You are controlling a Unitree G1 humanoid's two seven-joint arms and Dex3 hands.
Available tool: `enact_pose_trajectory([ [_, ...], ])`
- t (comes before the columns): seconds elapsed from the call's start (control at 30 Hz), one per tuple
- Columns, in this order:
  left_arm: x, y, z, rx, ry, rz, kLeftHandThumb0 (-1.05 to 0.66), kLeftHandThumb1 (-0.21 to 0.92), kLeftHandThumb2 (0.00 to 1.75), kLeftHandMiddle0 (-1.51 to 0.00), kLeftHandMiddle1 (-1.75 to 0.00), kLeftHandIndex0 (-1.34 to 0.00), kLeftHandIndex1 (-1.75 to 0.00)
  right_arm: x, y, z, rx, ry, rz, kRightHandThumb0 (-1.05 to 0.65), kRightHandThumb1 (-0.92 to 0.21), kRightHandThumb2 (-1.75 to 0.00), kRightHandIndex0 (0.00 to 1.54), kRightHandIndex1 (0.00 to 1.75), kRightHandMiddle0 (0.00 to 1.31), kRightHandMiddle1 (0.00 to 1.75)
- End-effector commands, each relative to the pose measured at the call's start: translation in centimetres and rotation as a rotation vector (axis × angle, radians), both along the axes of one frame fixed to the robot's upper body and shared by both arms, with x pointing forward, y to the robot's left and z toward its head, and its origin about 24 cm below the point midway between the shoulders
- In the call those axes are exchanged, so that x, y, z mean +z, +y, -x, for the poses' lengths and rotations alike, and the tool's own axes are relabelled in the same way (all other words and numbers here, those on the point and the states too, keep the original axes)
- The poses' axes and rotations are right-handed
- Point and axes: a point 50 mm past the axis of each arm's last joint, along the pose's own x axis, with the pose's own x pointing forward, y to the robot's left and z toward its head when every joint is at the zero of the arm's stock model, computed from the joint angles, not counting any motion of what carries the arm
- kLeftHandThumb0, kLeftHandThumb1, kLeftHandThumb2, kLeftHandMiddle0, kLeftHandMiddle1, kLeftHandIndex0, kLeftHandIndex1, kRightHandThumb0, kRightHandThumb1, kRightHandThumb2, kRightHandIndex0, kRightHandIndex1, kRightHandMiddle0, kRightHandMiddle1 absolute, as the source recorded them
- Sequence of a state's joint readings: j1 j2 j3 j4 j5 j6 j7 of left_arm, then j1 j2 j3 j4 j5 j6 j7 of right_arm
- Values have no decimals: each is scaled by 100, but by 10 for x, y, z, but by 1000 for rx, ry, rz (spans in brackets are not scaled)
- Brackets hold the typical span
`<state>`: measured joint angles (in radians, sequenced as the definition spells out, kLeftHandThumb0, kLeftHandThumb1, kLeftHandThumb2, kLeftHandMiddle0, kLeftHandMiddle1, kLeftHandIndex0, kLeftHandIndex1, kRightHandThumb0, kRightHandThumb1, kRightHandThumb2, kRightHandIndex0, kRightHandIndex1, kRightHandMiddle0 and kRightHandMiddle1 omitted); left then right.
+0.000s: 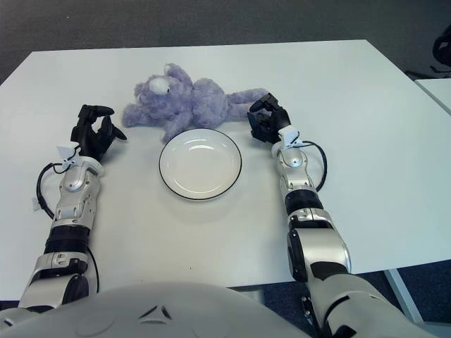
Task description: Put the doll into the plate.
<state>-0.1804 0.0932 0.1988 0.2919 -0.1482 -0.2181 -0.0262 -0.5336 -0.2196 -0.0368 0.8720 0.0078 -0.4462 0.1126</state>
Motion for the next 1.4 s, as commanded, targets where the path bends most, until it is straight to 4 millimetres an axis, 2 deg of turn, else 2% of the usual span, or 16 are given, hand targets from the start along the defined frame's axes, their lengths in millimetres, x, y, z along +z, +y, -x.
enact_pose_trajectory([
  [0.0, -44, -3, 26, 24, 158, 51, -35, 90, 50, -84, -175, -26, -171, -37, 3, 17, 20, 171, 27, -38, -73, -77, 92, 175, 32, 175],
  [0.73, -44, -4, 26, 23, 156, 54, -35, 90, 49, -84, -175, -26, -170, -37, 2, 17, 19, 172, 27, -38, -73, -77, 91, 175, 32, 175],
  [1.0, -44, -6, 27, 22, 150, 59, -35, 90, 49, -84, -175, -27, -170, -34, 0, 20, -16, 85, -58, -38, -74, -76, 91, 175, 32, 175],
  [1.23, -43, -6, 27, 22, 150, 59, -35, 90, 48, -83, -175, -27, -170, -34, 0, 21, -18, 75, -65, -38, -74, -75, 90, 175, 31, 175],
  [1.37, -26, 2, 28, 7, 89, 48, -35, 91, 46, -80, -175, -27, -169, -18, 2, 24, -45, -94, -121, -37, -75, -75, 89, 175, 31, 175],
])
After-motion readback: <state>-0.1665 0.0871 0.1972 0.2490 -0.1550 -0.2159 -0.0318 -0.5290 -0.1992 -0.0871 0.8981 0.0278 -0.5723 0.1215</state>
